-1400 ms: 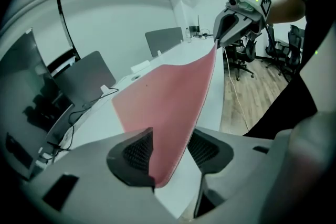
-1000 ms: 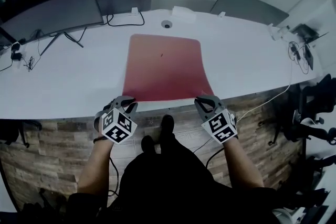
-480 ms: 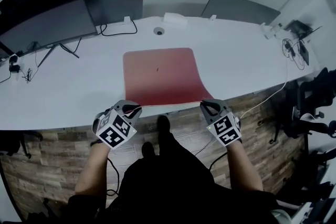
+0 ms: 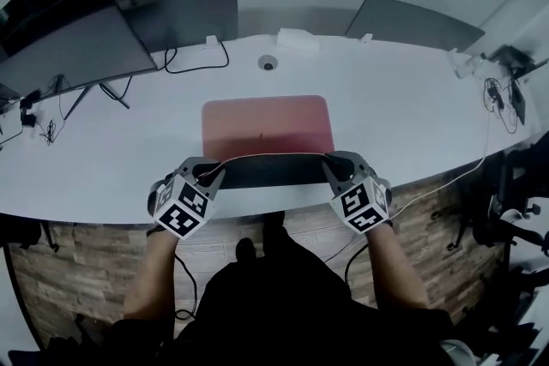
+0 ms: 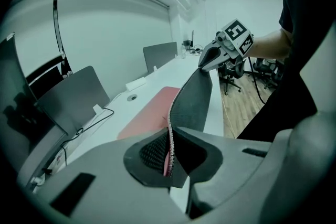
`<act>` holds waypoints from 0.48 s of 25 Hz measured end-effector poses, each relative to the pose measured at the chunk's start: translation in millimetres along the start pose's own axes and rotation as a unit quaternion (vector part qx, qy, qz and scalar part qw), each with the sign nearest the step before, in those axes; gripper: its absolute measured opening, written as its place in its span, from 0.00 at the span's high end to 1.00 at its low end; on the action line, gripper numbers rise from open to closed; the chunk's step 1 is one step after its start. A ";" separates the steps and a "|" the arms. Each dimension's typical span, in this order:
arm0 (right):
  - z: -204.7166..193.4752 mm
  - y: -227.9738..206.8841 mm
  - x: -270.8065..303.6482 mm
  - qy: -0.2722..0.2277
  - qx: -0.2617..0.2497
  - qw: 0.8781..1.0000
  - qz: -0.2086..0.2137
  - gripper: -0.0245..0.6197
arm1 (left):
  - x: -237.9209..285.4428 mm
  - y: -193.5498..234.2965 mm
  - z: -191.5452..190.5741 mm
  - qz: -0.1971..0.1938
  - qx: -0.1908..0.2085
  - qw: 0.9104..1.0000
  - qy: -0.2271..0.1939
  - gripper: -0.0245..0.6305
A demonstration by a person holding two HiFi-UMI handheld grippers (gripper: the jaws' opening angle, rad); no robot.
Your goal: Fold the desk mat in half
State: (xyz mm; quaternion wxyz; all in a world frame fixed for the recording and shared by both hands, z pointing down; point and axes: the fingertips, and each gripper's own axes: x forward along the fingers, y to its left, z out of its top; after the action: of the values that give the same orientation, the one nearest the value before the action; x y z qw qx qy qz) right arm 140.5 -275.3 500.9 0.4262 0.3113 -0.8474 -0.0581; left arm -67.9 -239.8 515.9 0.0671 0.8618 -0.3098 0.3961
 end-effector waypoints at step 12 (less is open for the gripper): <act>5.1 -72.8 87.8 -0.023 -0.026 0.998 0.052 0.89 | 65.6 83.8 10.6 0.050 -0.048 0.996 0.063 0.92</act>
State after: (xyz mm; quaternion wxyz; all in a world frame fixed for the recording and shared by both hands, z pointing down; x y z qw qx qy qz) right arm 132.6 -385.0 531.5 0.4173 0.2543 -0.8700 -0.0651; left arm -77.9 -342.1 545.4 0.1076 0.8143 -0.3662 0.4373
